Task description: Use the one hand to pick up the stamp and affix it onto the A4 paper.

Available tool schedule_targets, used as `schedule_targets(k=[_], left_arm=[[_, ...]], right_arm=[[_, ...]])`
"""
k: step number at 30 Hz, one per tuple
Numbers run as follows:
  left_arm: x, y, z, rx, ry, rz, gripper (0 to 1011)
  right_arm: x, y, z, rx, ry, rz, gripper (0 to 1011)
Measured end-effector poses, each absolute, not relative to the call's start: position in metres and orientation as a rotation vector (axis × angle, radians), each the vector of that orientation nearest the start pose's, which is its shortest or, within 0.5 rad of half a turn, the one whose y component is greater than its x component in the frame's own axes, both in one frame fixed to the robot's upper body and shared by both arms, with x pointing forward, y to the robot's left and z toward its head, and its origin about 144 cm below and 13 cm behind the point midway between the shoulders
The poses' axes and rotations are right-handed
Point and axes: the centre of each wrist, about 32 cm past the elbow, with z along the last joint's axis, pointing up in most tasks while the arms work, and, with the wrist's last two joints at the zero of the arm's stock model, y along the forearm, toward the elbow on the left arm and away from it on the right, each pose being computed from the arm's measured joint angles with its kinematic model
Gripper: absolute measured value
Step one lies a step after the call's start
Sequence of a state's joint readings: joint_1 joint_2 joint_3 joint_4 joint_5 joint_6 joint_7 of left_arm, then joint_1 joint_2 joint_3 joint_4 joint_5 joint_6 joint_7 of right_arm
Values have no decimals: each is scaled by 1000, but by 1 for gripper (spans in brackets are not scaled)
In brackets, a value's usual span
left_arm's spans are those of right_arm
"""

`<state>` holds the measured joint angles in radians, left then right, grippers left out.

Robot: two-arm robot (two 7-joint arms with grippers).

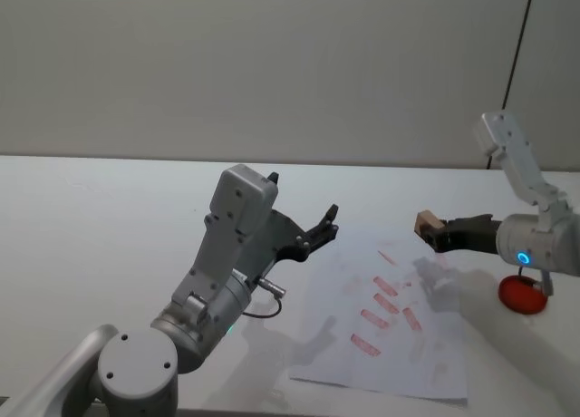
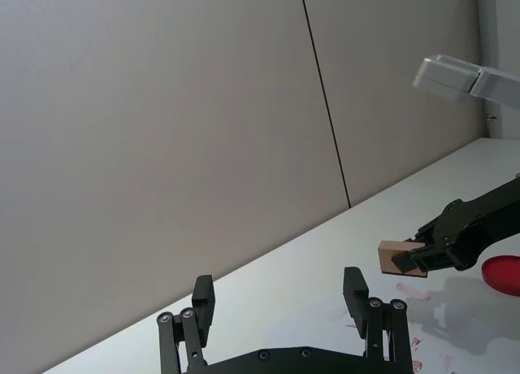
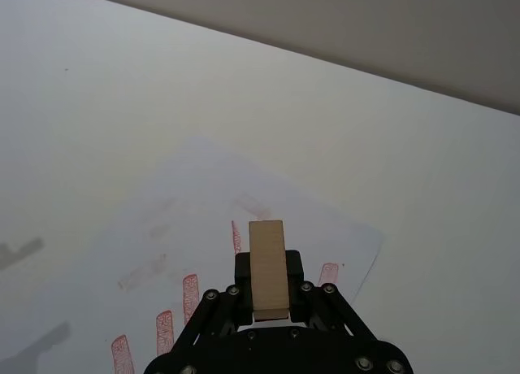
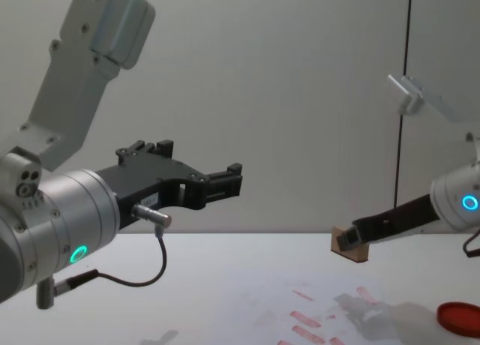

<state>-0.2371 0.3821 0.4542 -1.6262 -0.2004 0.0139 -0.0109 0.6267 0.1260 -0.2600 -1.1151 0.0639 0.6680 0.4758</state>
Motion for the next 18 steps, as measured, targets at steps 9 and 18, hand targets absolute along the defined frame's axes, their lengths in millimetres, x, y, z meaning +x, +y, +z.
schedule_targets(k=[9,18], left_arm=[[492,198,1204,61,-268,1124,1002],[492,198,1204,61,-268,1124,1002]], right_arm=[[629,-215,1247,-526,370,-935,218],[639,-217,1254,-538,384,-920,217]])
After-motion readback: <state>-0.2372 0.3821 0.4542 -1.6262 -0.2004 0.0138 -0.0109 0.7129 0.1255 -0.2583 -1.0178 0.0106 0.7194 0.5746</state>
